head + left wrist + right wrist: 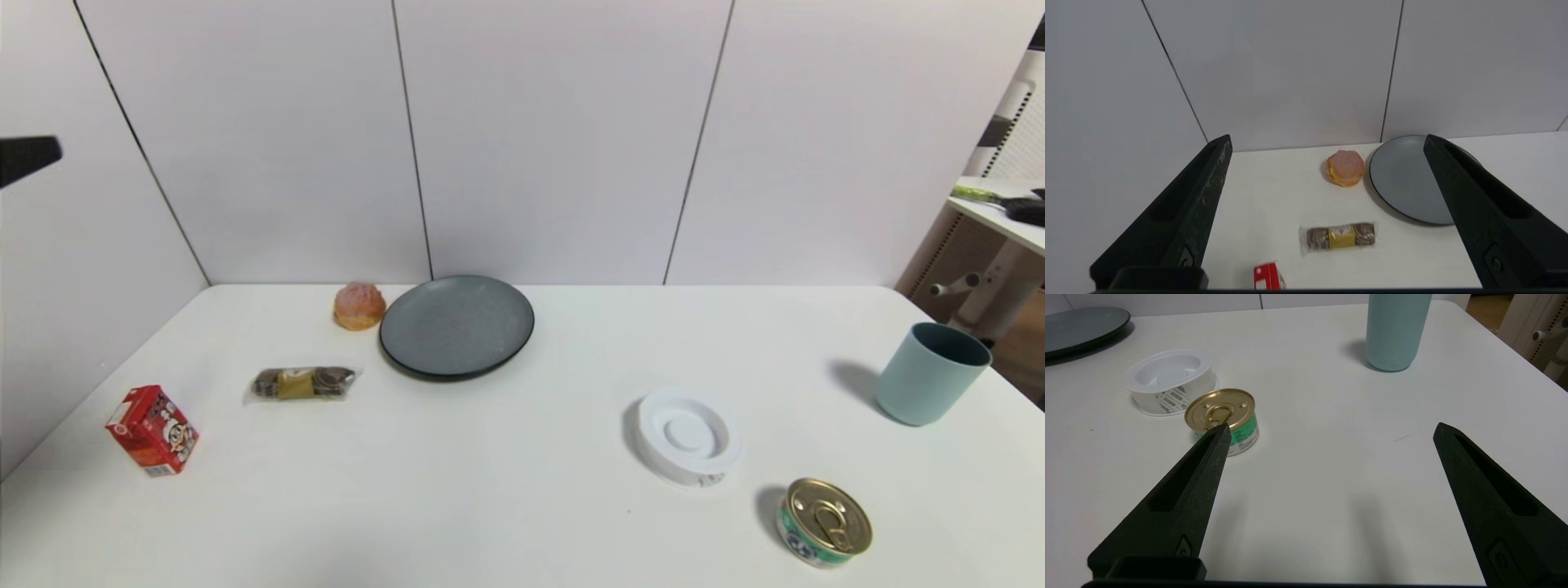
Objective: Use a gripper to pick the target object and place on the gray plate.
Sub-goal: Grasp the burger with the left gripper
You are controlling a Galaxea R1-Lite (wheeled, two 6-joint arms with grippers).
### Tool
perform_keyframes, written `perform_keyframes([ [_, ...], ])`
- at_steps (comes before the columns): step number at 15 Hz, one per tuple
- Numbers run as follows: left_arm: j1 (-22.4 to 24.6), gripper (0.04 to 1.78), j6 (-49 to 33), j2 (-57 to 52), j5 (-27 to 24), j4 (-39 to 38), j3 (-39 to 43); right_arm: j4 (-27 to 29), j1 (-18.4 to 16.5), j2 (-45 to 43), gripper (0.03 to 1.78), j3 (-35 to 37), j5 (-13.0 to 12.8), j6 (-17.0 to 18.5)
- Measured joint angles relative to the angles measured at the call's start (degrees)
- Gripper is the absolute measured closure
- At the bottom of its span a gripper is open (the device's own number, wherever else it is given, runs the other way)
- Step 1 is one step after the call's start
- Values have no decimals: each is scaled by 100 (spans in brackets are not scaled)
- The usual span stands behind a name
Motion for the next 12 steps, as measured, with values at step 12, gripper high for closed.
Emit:
perform_keyframes([
  [12, -160, 13, 174, 4940, -429, 790, -3368, 0, 0, 0, 10, 0, 0, 2],
])
